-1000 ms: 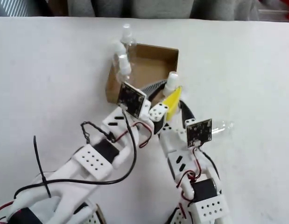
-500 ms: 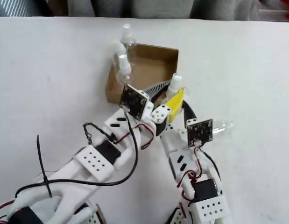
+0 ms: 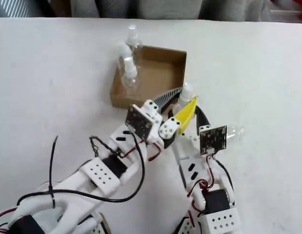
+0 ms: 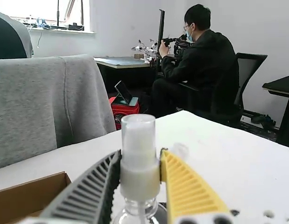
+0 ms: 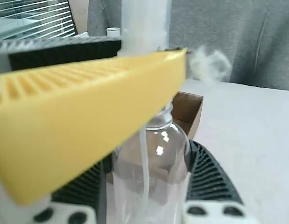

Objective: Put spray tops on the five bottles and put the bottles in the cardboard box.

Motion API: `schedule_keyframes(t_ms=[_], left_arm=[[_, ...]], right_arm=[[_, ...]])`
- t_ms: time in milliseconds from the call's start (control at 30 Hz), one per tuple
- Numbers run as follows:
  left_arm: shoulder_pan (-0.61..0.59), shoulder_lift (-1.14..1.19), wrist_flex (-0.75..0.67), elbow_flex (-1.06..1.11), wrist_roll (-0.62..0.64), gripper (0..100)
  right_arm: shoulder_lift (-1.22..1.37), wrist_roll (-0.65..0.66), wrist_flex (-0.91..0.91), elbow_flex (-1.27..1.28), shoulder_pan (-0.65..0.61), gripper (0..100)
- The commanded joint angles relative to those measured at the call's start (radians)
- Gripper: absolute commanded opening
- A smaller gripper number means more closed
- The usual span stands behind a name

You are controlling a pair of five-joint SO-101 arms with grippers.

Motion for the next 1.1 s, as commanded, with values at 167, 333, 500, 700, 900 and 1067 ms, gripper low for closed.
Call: schedule_keyframes(t_ms=[167,333,500,700,900,1067], left_arm=[[0.021,-0.010,-0.009,0.003,-0.018,17],[0.019,-0.010,0.023,-0.003,-0.017,19],[0.016,-0.010,0.026,-0.003,-0.017,20],[-0.002,-0.028,0.028,0.002,-0.018,20],[0.004,-0.211,0.215,0.005,-0.018,20],[-0.002,-0.335,0.321,0.002,-0.020,20]], right_arm=[[-0.027,0.005,0.008,0.009,0.021,5.9],[-0.025,0.008,0.010,0.009,0.015,5.9],[-0.025,0.008,0.010,0.009,0.015,5.9],[-0.027,0.008,0.007,0.009,0.015,5.9],[-0.027,0.008,0.005,0.009,0.015,5.9],[-0.027,0.008,0.005,0.009,0.015,5.9]])
